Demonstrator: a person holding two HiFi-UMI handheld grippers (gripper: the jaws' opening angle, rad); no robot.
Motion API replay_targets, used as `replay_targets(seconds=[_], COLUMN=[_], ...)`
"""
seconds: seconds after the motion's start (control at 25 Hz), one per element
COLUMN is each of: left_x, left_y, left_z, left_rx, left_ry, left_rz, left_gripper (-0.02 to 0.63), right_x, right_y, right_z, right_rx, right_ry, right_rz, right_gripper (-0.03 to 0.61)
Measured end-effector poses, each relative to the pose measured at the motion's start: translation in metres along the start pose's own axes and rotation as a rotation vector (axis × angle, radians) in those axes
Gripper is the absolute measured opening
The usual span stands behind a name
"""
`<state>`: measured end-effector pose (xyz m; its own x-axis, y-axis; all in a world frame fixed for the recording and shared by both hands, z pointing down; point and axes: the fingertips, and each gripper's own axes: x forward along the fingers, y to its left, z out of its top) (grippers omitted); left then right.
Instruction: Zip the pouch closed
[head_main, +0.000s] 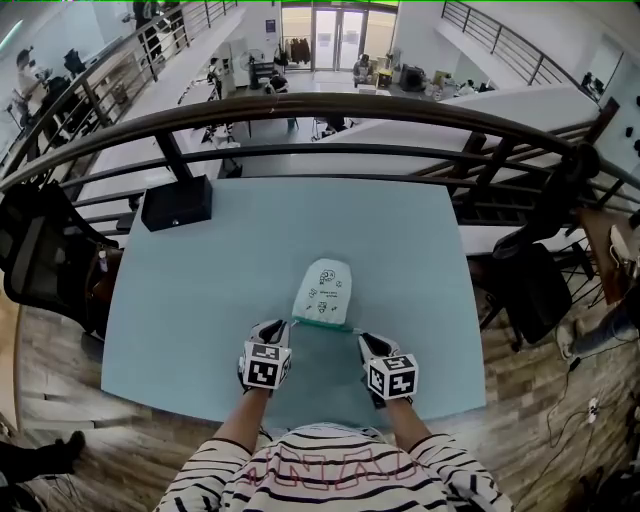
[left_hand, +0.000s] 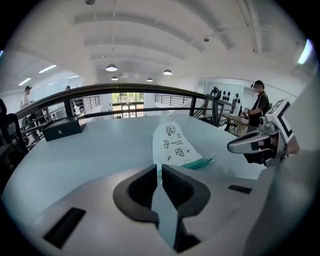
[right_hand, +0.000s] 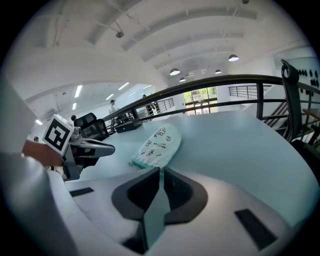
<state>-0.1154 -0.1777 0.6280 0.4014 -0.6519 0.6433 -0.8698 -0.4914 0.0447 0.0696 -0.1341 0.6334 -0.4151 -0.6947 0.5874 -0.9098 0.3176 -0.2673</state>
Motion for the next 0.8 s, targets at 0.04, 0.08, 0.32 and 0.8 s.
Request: replay_targets(seconds=[0.04,0.08,0.32,0.8], left_x=[-0.005,-0.010,-0.044,-0.104], left_y=[-0.002,-0.003,-0.003,-0.006], left_z=[0.003,0.005,0.020,0.034], left_rx=[-0.002,-0.005,0.019,0.071], left_ry=[-0.017,-0.034,-0.119,-0.241], left_rz=[-0.005,-0.010,-0.029,-0.054], left_gripper=[0.028,0.028,0.028,0.026], right_x=[-0.003,-0.006,-0.022,-0.060], right_y=[0.003,0.006,0.031,0.080], right_z=[0.003,0.006,0.032,0.059], right_rx=[-0.002,-0.005,-0.031,-0.027], right_ry=[-0.014,-0.029,-0.120,-0.264], right_rz=[0.001,0.002,0.010,0.036], right_gripper=[0.037,0.037,0.037,0.037])
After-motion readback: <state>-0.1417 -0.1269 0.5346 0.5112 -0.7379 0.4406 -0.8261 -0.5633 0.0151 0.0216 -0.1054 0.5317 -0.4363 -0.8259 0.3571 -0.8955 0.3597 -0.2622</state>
